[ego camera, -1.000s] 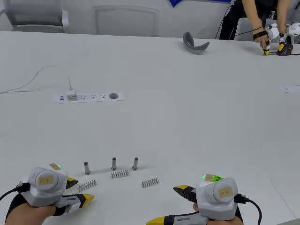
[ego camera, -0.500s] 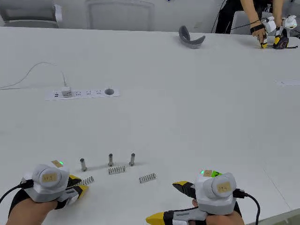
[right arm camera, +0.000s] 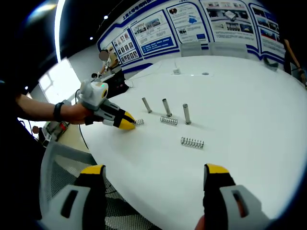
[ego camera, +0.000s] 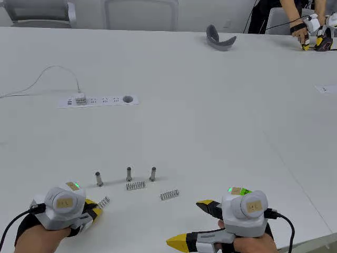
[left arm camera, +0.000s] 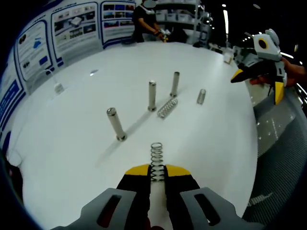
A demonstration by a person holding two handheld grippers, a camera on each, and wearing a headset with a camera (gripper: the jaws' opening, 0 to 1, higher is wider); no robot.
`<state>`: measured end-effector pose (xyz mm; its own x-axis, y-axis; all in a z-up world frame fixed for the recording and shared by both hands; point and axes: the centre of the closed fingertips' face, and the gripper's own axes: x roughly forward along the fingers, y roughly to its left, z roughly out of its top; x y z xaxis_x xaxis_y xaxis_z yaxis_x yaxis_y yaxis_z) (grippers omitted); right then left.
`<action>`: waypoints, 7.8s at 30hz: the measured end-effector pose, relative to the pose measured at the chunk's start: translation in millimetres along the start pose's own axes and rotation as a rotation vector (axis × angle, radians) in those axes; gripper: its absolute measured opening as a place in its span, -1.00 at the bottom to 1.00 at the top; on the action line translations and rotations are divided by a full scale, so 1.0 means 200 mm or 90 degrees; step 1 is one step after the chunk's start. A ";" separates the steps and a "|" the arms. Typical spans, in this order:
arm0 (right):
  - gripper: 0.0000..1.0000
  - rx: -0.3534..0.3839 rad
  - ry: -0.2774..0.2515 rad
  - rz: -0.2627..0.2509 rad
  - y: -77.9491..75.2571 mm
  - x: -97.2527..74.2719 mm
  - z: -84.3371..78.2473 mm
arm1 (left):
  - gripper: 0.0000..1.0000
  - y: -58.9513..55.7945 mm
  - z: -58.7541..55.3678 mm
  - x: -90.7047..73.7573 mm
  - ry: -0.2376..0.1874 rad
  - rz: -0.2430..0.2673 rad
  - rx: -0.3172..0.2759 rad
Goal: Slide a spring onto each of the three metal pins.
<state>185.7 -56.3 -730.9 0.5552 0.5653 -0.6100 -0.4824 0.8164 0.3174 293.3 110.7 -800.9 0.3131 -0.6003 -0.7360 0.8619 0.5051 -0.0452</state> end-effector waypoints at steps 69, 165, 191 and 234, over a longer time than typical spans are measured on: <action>-0.02 0.099 -0.136 0.214 0.32 0.15 0.48 | -0.79 -0.36 0.44 -0.45 -0.138 -0.022 0.103; -0.75 -0.404 0.203 0.311 0.52 0.05 0.45 | -0.81 -0.65 0.61 -0.43 -0.158 -0.213 0.217; -0.76 -0.406 0.201 0.301 0.51 0.12 0.41 | -0.47 -0.45 0.39 -0.46 -0.167 -0.129 0.064; -0.75 -0.459 0.253 0.256 0.32 0.50 0.51 | 0.14 -0.03 0.06 -0.54 -0.142 0.038 -0.108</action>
<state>279.2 65.2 -696.7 0.0450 0.6001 -0.7987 -0.9690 0.2205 0.1111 259.1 165.6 -712.7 0.4580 -0.6780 -0.5750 0.7656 0.6296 -0.1326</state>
